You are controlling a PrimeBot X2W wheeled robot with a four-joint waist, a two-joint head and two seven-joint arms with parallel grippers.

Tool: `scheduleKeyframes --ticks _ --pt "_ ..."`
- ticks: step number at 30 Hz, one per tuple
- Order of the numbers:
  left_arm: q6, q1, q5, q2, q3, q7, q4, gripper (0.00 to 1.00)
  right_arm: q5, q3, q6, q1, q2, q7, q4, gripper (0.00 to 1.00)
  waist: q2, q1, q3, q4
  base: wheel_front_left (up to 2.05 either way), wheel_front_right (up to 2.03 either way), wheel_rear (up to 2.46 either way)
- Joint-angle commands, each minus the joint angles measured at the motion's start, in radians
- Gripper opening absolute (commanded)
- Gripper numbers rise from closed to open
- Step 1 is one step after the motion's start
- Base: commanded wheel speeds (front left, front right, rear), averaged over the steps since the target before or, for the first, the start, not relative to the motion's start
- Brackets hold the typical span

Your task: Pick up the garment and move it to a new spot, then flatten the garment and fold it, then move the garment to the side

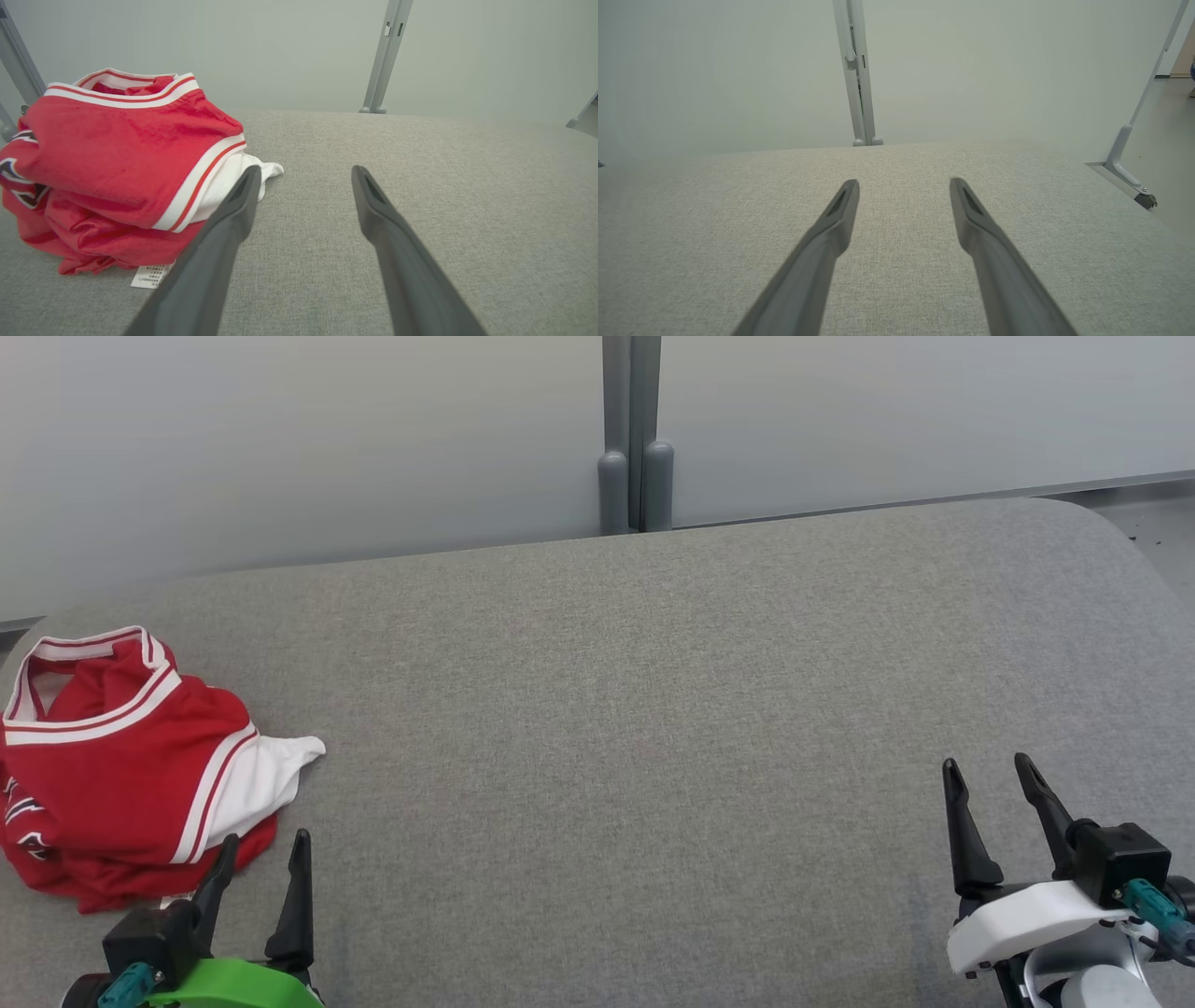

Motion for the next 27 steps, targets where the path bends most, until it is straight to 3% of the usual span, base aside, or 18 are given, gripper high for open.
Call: scheduleKeyframes --ticks 1,20,27 --pt "-0.002 0.003 0.021 0.010 -0.001 -0.008 0.000 1.00 -0.025 -0.004 0.000 0.010 -0.004 -0.010 -0.010 1.00 0.0020 0.0000 0.000 0.000 0.00 0.00 0.00" --pt "-0.003 0.026 0.139 0.019 -0.006 -0.045 0.029 1.00 -0.166 -0.021 0.000 0.040 0.001 -0.048 -0.013 1.00 0.0024 0.0000 -0.016 -0.004 0.00 0.00 0.00" --pt "-0.003 0.026 0.131 0.020 -0.007 -0.044 0.030 1.00 -0.164 -0.027 0.000 0.040 0.005 -0.048 -0.008 1.00 0.0024 0.0000 -0.016 -0.002 0.00 0.00 0.00"
